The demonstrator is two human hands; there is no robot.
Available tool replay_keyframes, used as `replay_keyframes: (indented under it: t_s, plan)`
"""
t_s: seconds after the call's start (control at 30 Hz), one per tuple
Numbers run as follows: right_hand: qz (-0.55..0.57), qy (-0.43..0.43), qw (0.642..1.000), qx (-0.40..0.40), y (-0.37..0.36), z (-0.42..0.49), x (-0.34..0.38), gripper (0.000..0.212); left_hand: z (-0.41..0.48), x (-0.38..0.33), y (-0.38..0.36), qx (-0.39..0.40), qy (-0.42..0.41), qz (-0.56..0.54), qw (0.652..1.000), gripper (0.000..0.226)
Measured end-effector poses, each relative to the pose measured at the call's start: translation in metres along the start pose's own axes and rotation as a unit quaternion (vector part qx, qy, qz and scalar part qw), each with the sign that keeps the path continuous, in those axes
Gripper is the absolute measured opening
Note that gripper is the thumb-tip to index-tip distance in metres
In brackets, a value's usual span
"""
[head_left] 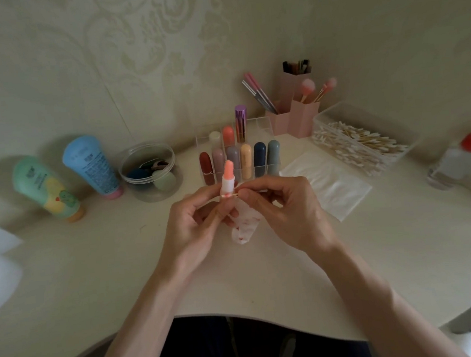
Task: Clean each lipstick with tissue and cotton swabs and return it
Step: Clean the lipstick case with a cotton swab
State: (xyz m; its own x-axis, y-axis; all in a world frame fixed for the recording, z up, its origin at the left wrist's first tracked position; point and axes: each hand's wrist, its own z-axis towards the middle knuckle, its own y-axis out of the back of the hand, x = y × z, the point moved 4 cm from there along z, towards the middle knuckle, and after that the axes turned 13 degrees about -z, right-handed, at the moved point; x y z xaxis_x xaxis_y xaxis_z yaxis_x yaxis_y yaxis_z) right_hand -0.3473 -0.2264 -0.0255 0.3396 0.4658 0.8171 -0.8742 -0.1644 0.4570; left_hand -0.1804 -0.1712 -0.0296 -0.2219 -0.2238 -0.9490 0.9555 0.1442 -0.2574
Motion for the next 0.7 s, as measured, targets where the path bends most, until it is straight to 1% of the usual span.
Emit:
replay_keyframes:
  t_s: [0.07,0.17,0.27,0.33,0.4,0.5,0.63,0.7]
  plan:
    - [-0.002,-0.003,1.000,-0.004,-0.0001,0.0005,-0.0016,0.010,0.0004,-0.0004,0.0013,-0.017,-0.008,-0.013,1.000,0.033]
    - [-0.008,0.001,1.000,-0.007,0.0005,0.0010,-0.0026,0.011,-0.0001,-0.0007,0.0031,-0.048,0.001,-0.037,0.998,0.029]
    - [-0.007,0.003,1.000,-0.012,0.0016,0.0010,-0.0029,0.011,-0.0010,-0.0029,-0.0001,-0.029,0.005,-0.029,0.999,0.026]
    - [-0.006,0.003,1.000,-0.012,0.0015,0.0009,-0.0028,0.011,-0.0009,-0.0040,-0.0020,-0.011,0.004,-0.020,1.000,0.032]
    - [-0.011,0.013,1.000,-0.005,-0.0002,0.0006,-0.0014,0.010,-0.0002,-0.0029,-0.0017,-0.010,0.005,-0.012,1.000,0.037]
    - [-0.015,0.018,1.000,0.003,-0.0017,0.0001,-0.0011,0.010,-0.0006,-0.0003,0.0010,-0.022,0.012,-0.007,1.000,0.033]
    - [-0.010,0.012,1.000,0.002,-0.0003,0.0005,-0.0021,0.011,-0.0016,0.0000,0.0014,0.004,0.007,0.024,1.000,0.033]
    - [-0.008,0.009,1.000,-0.001,0.0001,0.0006,-0.0020,0.011,-0.0018,-0.0019,0.0003,0.002,0.002,0.017,1.000,0.033]
